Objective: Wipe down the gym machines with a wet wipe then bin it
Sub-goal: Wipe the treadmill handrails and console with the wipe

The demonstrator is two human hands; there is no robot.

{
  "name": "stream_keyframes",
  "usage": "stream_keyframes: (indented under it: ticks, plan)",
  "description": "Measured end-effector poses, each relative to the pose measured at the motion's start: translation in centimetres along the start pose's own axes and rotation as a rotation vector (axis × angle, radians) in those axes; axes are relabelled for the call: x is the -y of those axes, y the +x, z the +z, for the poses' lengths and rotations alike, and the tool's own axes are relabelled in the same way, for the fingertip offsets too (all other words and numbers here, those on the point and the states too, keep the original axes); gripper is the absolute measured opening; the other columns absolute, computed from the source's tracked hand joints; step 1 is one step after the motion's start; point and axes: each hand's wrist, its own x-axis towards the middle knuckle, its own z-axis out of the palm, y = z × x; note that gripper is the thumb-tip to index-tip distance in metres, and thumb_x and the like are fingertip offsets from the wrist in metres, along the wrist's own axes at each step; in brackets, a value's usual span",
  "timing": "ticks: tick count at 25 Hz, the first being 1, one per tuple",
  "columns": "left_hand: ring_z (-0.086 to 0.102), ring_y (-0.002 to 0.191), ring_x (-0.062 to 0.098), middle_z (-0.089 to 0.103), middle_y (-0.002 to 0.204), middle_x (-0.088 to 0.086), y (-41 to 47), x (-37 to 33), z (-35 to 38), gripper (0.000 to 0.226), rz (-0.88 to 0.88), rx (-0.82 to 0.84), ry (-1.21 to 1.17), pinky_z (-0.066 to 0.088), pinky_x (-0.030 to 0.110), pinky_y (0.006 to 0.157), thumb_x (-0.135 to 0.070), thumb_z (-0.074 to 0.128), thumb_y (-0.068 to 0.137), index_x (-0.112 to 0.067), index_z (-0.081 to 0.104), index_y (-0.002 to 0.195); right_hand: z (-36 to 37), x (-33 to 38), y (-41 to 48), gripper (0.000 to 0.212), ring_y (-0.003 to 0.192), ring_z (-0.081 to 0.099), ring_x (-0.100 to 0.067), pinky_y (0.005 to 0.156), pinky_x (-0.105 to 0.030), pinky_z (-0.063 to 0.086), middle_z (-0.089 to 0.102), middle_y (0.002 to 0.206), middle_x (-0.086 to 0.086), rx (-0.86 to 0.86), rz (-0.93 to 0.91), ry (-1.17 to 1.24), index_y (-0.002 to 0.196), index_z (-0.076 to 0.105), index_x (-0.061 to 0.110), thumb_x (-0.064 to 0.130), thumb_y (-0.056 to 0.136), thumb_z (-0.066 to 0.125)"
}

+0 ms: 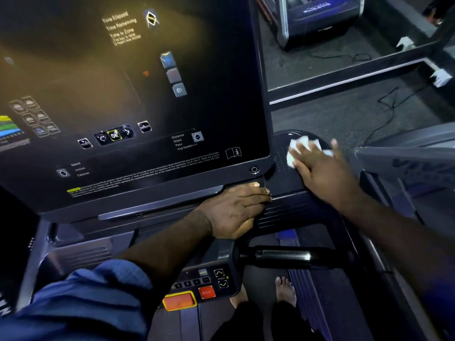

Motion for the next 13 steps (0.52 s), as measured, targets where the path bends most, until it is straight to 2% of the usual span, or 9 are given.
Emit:
stream_keyframes:
  ticks: [2,4,6,8,10,13]
  plan:
    - [0.049,0.144,0.033,0.063,0.143,0.014,0.2,-0.2,0.1,0.036,0.010,-0.022,0.003,0.031,0.050,0.124,-0.013,0.050,0.094,0.002,0.071,0.120,0.6,1.1,3.6,0.045,0.148,0.040,-0.034,0.122,-0.063,0.022,0.047,0.160,-0.004,0.036,0.000,-0.011,0.150,0.050,0.026,0.037,0.108,0.040]
    - [0.050,0.143,0.033,0.064,0.142,0.015,0.0,-0.2,0.0,0.037,0.008,-0.027,0.008,0.031,0.050,0.124,-0.014,0.050,0.094,0.002,0.071,0.120,1.0,3.7,2.9,0.044,0.149,0.037,-0.038,0.121,-0.058,0.025,0.048,0.159,-0.008,0.063,-0.060,0.096,0.143,0.059,0.025,0.039,0.105,0.042]
    - [0.049,0.143,0.033,0.064,0.142,0.015,0.0,-0.3,-0.2,0.038,0.012,-0.006,0.038,0.030,0.049,0.124,-0.016,0.051,0.094,0.002,0.071,0.120,0.7,4.8,-1.8,0.039,0.149,0.041,-0.027,0.123,-0.047,0.027,0.055,0.153,-0.005,0.083,-0.171,0.215,0.134,0.068,0.026,0.039,0.104,0.047]
    - [0.050,0.142,0.033,0.065,0.141,0.016,0.2,-0.3,-0.2,0.038,0.008,-0.014,0.030,0.030,0.049,0.125,-0.016,0.052,0.093,0.003,0.071,0.120,0.2,3.7,-5.8,0.039,0.147,0.044,-0.016,0.123,-0.042,0.031,0.060,0.149,0.001,0.067,-0.270,0.289,0.136,0.069,0.025,0.037,0.105,0.048]
    - [0.051,0.141,0.033,0.065,0.140,0.015,0.0,-0.3,0.0,0.036,0.028,-0.035,0.005,0.030,0.048,0.125,-0.013,0.053,0.092,0.003,0.071,0.120,-0.3,1.3,-5.4,0.046,0.148,0.043,-0.015,0.123,-0.043,0.033,0.056,0.153,0.001,0.045,-0.184,0.311,0.145,0.060,0.027,0.042,0.106,0.041]
    - [0.051,0.141,0.033,0.065,0.140,0.015,0.2,0.0,0.0,0.035,0.044,-0.048,-0.001,0.030,0.048,0.125,-0.010,0.056,0.091,0.003,0.071,0.120,0.9,-0.3,2.1,0.057,0.153,0.034,-0.030,0.124,-0.052,0.030,0.039,0.165,-0.005,0.039,0.038,0.211,0.158,0.037,0.029,0.053,0.107,0.030]
